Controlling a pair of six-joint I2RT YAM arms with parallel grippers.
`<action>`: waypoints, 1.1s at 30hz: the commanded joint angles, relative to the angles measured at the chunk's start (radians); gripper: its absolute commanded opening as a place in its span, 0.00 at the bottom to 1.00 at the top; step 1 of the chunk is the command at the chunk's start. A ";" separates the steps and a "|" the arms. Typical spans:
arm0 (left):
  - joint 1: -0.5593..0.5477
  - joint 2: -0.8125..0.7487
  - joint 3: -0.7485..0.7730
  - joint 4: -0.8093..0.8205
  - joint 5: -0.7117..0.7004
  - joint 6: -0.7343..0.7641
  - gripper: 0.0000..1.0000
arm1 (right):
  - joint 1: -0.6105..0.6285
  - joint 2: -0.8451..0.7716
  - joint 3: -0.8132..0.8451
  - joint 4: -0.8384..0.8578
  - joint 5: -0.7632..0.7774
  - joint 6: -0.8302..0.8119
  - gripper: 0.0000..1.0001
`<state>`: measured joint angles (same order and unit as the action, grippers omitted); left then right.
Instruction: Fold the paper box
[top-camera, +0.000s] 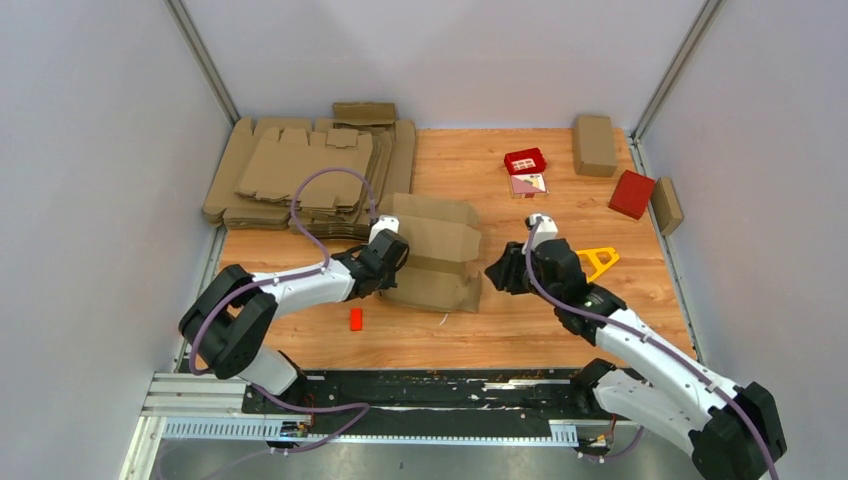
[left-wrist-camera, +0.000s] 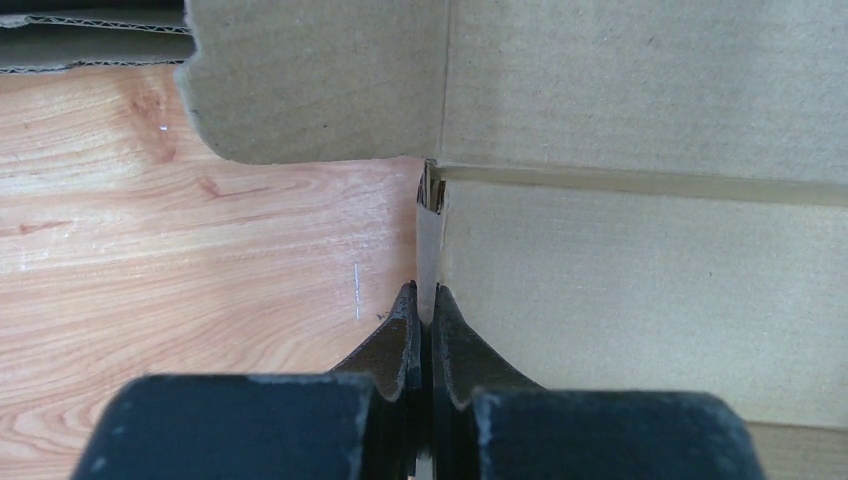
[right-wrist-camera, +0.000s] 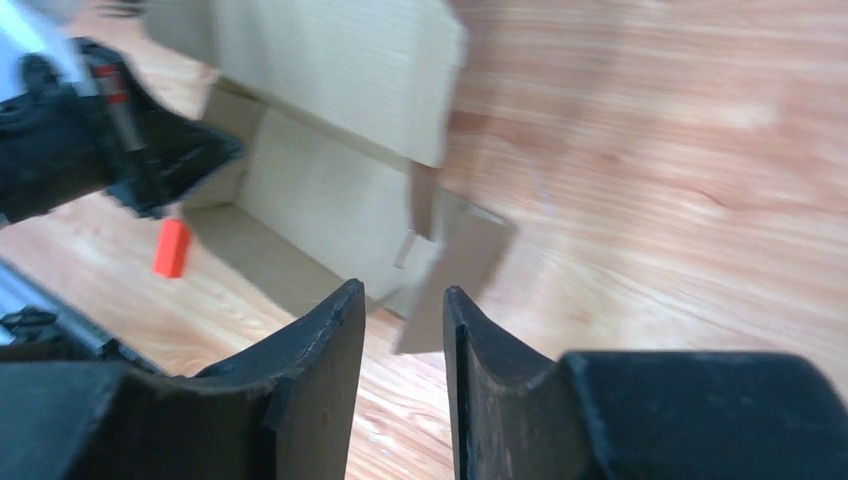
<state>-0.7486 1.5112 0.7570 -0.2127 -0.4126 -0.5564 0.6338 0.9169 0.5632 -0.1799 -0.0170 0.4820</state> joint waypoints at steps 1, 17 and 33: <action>0.040 -0.042 -0.017 0.038 0.072 -0.031 0.00 | -0.101 -0.055 -0.086 -0.113 0.089 0.015 0.34; 0.129 -0.216 -0.131 0.172 0.279 -0.022 0.00 | -0.277 0.251 -0.127 0.170 -0.332 0.021 0.39; 0.130 -0.221 -0.143 0.200 0.296 -0.007 0.00 | -0.256 0.209 -0.171 0.476 -0.659 0.073 0.41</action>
<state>-0.6247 1.2907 0.6064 -0.0601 -0.1242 -0.5705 0.3664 1.1538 0.3927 0.2195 -0.6125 0.5468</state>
